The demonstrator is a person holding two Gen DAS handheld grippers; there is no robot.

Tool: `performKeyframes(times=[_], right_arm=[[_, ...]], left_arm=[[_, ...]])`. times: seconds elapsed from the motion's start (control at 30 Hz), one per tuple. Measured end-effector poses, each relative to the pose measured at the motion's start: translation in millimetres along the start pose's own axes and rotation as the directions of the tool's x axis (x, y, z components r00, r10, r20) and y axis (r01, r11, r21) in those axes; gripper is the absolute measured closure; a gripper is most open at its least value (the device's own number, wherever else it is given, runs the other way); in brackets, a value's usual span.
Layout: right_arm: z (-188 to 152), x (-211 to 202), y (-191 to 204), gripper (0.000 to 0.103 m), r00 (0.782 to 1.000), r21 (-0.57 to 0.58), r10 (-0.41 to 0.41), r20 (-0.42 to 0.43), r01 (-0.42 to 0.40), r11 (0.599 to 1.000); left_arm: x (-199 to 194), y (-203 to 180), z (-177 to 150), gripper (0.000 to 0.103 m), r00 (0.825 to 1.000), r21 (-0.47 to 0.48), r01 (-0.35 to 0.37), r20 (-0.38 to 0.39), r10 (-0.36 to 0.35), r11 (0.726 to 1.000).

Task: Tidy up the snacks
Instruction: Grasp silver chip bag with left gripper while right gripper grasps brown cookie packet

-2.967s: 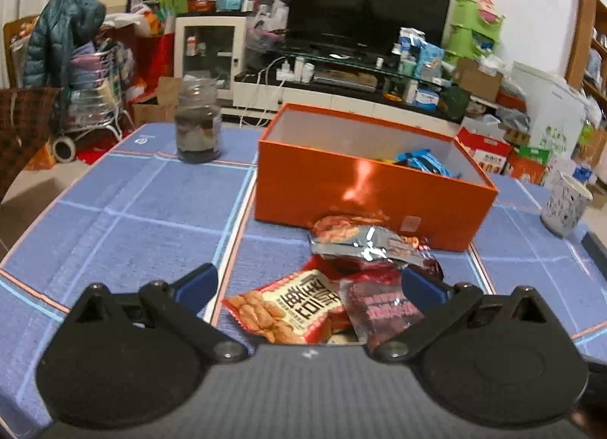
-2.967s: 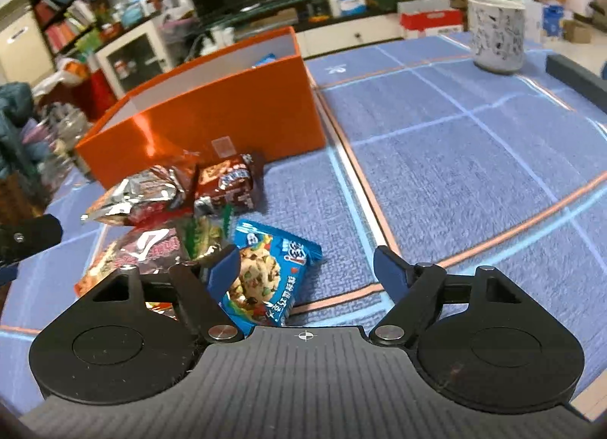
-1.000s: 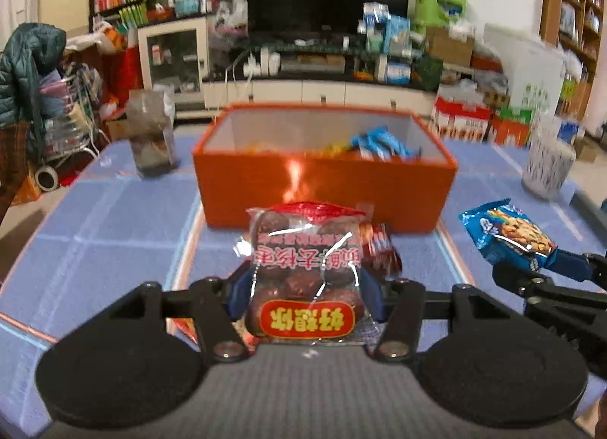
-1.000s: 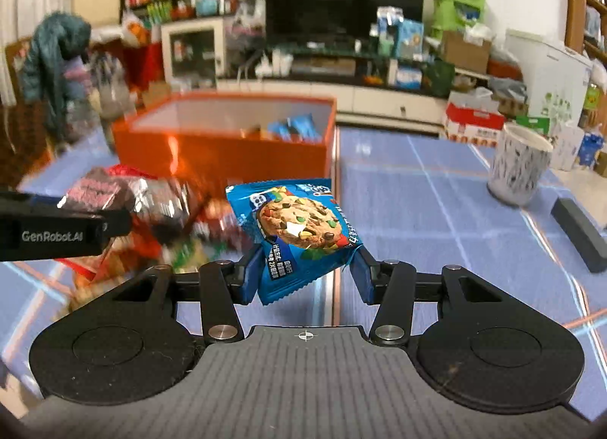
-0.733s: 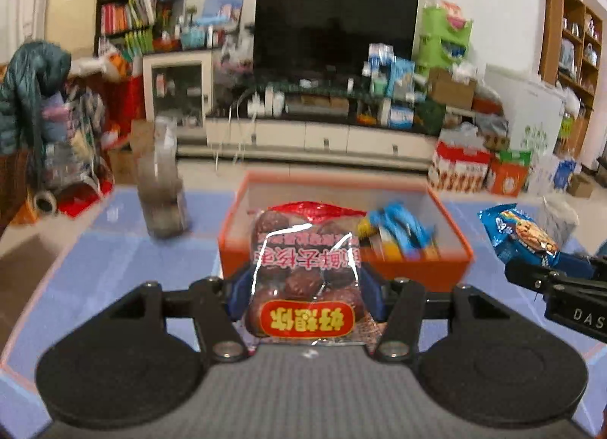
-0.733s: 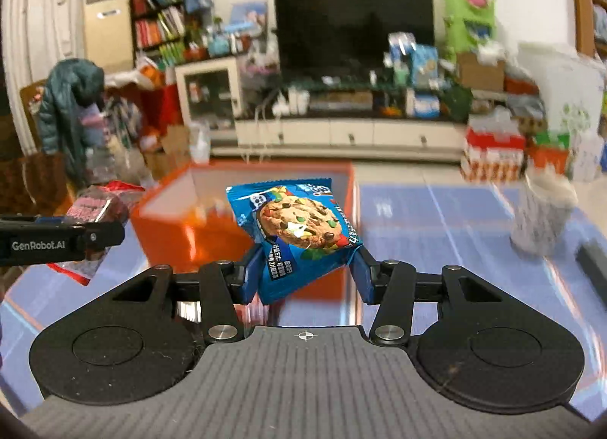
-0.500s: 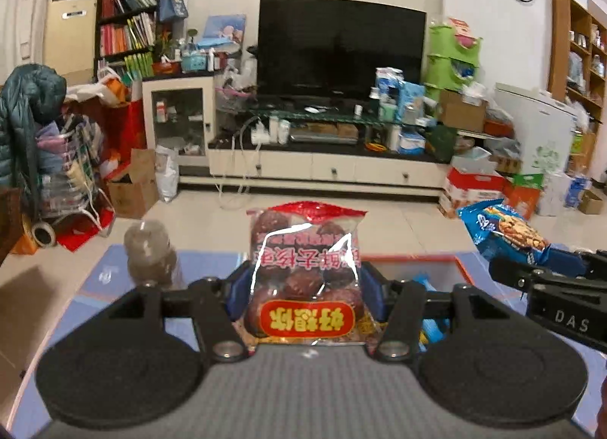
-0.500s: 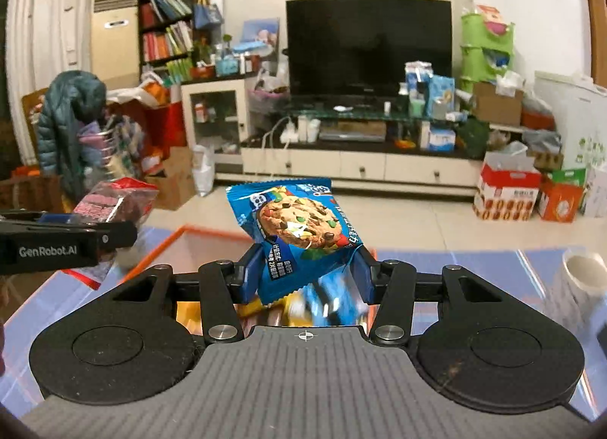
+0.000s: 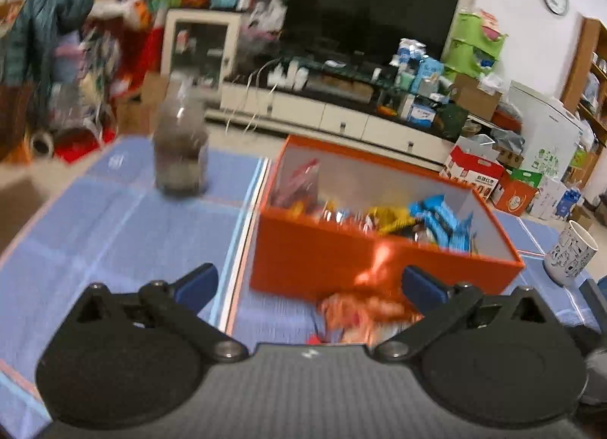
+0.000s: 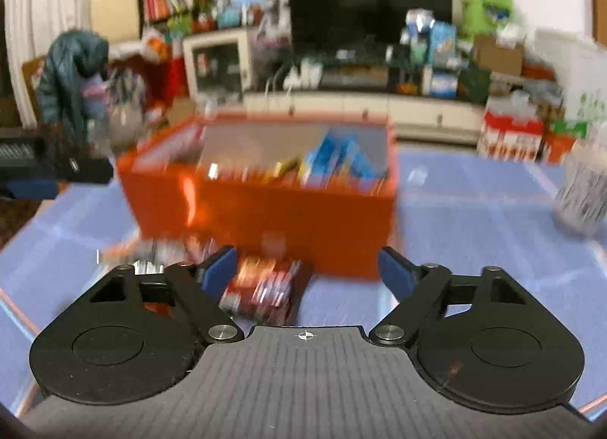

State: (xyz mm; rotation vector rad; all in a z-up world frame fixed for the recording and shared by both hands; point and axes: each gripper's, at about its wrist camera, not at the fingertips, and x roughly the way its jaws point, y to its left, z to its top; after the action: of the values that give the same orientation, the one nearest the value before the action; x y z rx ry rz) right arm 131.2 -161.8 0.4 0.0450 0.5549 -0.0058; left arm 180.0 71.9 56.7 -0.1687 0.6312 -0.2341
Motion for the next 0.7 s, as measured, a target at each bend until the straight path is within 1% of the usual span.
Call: performKeyframes(times=[0.07, 0.1, 0.17, 0.2, 0.3, 0.33, 0.43, 0.47, 0.5, 0.53, 0.6, 0.63, 0.7], right_arm=[[-11, 13, 10, 0.035, 0.999, -0.023, -0.024, -0.028, 0.023, 0.999], [-13, 19, 11, 0.035, 0.999, -0.007, -0.021, -0.036, 0.021, 1.0], [-13, 28, 12, 0.031, 0.999, 0.04, 0.003, -0.043, -0.001, 0.999], [-13, 31, 15, 0.027, 0.999, 0.044, -0.001, -0.041, 0.003, 0.999], [-9, 44, 21, 0.025, 0.998, 0.067, 0.033, -0.046, -0.03, 0.997], [-8, 53, 23, 0.023, 0.997, 0.073, 0.039, -0.069, -0.033, 0.997], [-9, 78, 28, 0.022, 0.987, 0.075, 0.007, -0.161, 0.005, 0.997], [-11, 82, 28, 0.024, 0.983, 0.081, 0.001, -0.182, 0.014, 0.997], [-13, 81, 27, 0.029, 0.984, 0.062, -0.019, -0.175, 0.03, 0.998], [-15, 79, 27, 0.042, 0.984, 0.042, -0.036, -0.175, 0.044, 0.998], [-19, 72, 19, 0.046, 0.984, 0.027, -0.058, -0.171, 0.064, 0.998], [-21, 67, 10, 0.049, 0.983, 0.032, -0.06, -0.174, 0.067, 0.997], [-23, 59, -5, 0.05, 0.98, 0.026, -0.084, -0.181, 0.09, 0.996]], left_arm=[[-6, 6, -9, 0.001, 1.0, -0.032, -0.018, -0.022, 0.017, 0.999], [-8, 9, -11, 0.001, 0.999, -0.044, -0.021, -0.025, 0.02, 0.999], [-12, 15, -14, 0.001, 0.999, -0.062, -0.022, -0.027, 0.021, 0.998], [-11, 17, -16, 0.001, 0.999, -0.067, -0.023, -0.036, 0.02, 0.997], [-8, 18, -17, 0.001, 0.999, -0.072, -0.024, -0.049, 0.021, 0.997], [-8, 18, -16, 0.001, 0.999, -0.073, -0.025, -0.049, 0.022, 0.997], [-7, 17, -14, 0.001, 0.999, -0.066, -0.014, -0.046, 0.011, 0.998], [-8, 18, -14, 0.001, 0.999, -0.062, -0.015, -0.043, 0.013, 0.998], [-8, 17, -13, 0.001, 0.999, -0.056, -0.016, -0.04, 0.014, 0.998], [-7, 17, -13, 0.001, 0.999, -0.048, -0.015, -0.039, 0.013, 0.999], [-3, 15, -12, 0.001, 0.999, -0.034, -0.003, -0.041, 0.002, 0.999], [0, 13, -12, 0.001, 0.999, -0.028, 0.007, -0.046, -0.008, 1.0], [8, 8, -11, 0.0, 0.999, -0.016, 0.016, -0.052, -0.017, 1.0]])
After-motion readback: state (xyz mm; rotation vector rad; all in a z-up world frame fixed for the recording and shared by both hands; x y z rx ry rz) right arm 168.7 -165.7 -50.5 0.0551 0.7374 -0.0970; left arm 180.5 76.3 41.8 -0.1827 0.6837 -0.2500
